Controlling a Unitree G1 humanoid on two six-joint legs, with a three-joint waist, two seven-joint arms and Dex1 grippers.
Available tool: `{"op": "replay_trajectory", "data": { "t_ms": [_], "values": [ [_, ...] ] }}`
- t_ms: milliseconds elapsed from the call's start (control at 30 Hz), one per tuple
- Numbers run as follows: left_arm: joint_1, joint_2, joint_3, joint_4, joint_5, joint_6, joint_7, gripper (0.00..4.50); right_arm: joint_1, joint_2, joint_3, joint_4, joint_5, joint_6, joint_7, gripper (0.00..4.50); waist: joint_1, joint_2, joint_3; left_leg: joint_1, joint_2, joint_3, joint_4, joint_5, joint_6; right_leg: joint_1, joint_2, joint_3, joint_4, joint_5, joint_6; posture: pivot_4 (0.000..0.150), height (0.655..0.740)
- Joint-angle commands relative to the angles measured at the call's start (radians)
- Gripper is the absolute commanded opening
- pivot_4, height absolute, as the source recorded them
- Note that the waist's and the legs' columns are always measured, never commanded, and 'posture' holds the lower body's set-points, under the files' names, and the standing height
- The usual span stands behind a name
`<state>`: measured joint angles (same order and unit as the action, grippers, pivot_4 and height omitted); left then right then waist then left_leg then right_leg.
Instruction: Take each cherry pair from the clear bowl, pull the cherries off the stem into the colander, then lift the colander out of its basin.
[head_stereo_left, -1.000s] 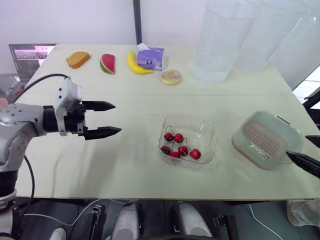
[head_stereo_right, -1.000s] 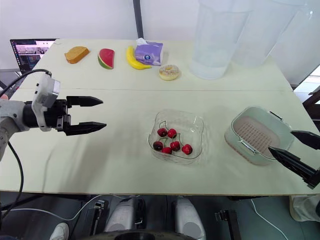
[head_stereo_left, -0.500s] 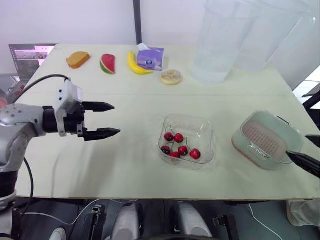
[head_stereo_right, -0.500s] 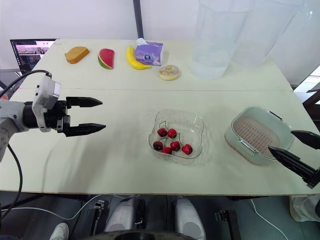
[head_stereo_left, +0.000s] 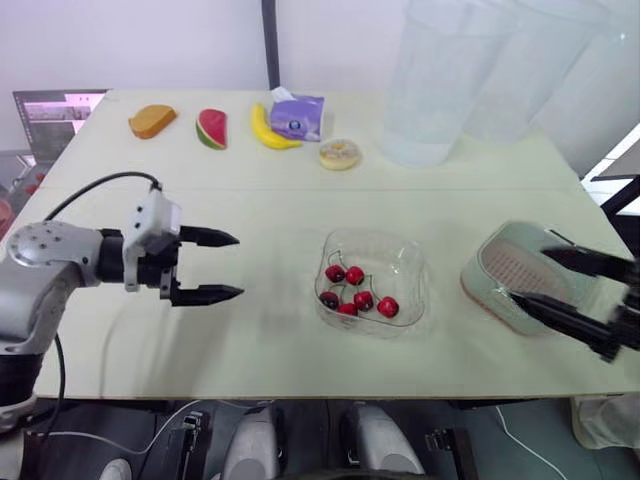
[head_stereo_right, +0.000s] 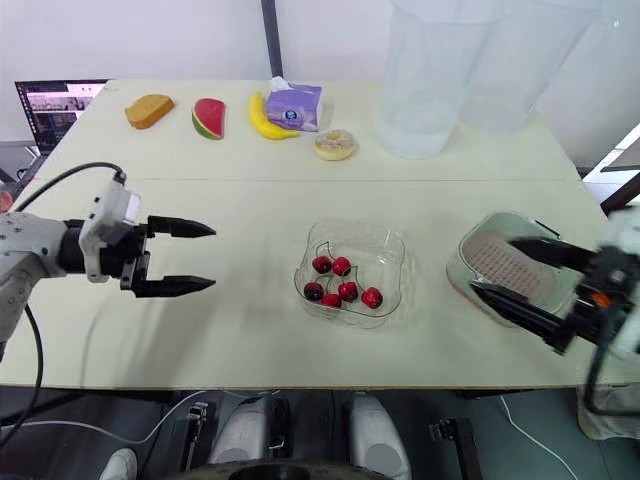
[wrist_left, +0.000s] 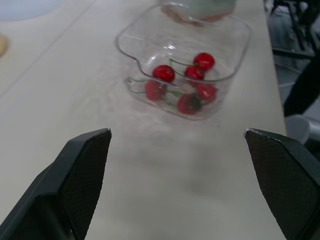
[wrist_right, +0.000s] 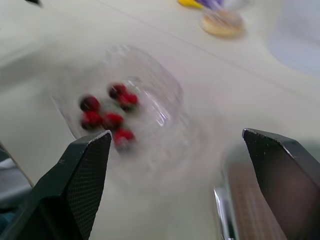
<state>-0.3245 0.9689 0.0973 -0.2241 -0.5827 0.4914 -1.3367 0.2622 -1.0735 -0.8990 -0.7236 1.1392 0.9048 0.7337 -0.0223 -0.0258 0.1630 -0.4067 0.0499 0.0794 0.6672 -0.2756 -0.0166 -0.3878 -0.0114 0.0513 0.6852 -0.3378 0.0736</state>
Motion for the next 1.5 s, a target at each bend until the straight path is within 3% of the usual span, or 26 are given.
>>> {"op": "replay_trajectory", "data": {
  "t_ms": [33,100,233,367,500,733,933,1400,1500],
  "values": [
    [-0.027,0.017,0.001,-0.053,-0.007,-0.015,-0.02,4.5,-0.149,-0.102,0.222,-0.056,0.078,0.02,-0.129,4.45,0.002,0.0,0.0,-0.001,0.0,0.0,0.0,0.0,0.0,-0.001,0.0,0.0,0.0,0.0,0.0,0.15,0.74],
    [-0.036,0.019,-0.002,-0.068,-0.013,-0.008,-0.023,4.5,-0.249,-0.144,0.336,-0.045,0.096,0.038,-0.185,4.45,0.011,0.0,0.0,-0.002,0.0,-0.001,0.0,0.0,0.0,-0.002,0.0,-0.001,0.0,0.0,0.0,0.15,0.74],
    [-0.07,0.011,-0.019,-0.086,-0.027,0.009,-0.026,4.5,-0.609,-0.188,0.694,0.025,0.089,0.17,-0.265,4.45,0.004,0.0,0.001,-0.002,-0.001,0.001,0.001,0.0,0.001,-0.002,-0.002,0.0,0.0,0.0,0.0,0.15,0.74],
    [-0.091,-0.007,-0.052,-0.071,-0.018,-0.006,-0.032,4.5,-0.96,-0.127,1.002,0.126,-0.044,0.344,-0.208,4.45,0.001,0.001,0.001,-0.003,0.0,0.001,0.001,0.0,0.001,-0.005,-0.002,0.0,0.001,0.0,-0.001,0.15,0.74],
    [-0.095,-0.019,-0.065,-0.08,-0.025,-0.007,-0.035,4.5,-1.141,-0.052,1.228,0.171,-0.163,0.499,-0.174,4.45,0.002,0.001,0.001,-0.005,0.0,0.002,0.0,0.0,0.001,-0.01,-0.002,0.001,0.003,0.0,-0.002,0.15,0.74],
    [-0.086,-0.025,-0.057,-0.099,-0.031,-0.005,-0.023,4.5,-1.26,0.083,1.347,0.282,-0.277,0.678,-0.183,4.45,0.004,0.002,0.001,-0.021,0.001,0.002,0.011,0.0,0.002,-0.024,-0.003,0.0,0.013,0.0,-0.003,0.15,0.74],
    [-0.088,-0.03,-0.041,-0.121,-0.039,-0.015,-0.007,4.5,-1.277,0.161,1.435,0.326,-0.305,0.71,-0.193,4.45,0.004,0.001,0.001,-0.02,0.001,0.001,0.016,-0.001,0.003,-0.022,-0.003,-0.001,0.014,0.0,-0.003,0.15,0.74],
    [-0.104,-0.045,-0.032,-0.16,-0.071,0.0,0.045,4.5,-1.283,0.171,1.578,0.365,-0.417,0.707,-0.134,4.45,0.003,0.001,0.001,-0.02,0.001,0.001,0.016,-0.001,0.003,-0.022,-0.002,-0.001,0.015,0.0,-0.003,0.15,0.74],
    [-0.105,-0.046,-0.031,-0.166,-0.077,0.006,0.055,4.5,-1.282,0.182,1.584,0.368,-0.437,0.705,-0.121,3.68,0.003,0.001,0.001,-0.02,0.001,0.001,0.016,-0.001,0.003,-0.022,-0.003,-0.001,0.015,0.0,-0.003,0.15,0.74]
  ]
}}
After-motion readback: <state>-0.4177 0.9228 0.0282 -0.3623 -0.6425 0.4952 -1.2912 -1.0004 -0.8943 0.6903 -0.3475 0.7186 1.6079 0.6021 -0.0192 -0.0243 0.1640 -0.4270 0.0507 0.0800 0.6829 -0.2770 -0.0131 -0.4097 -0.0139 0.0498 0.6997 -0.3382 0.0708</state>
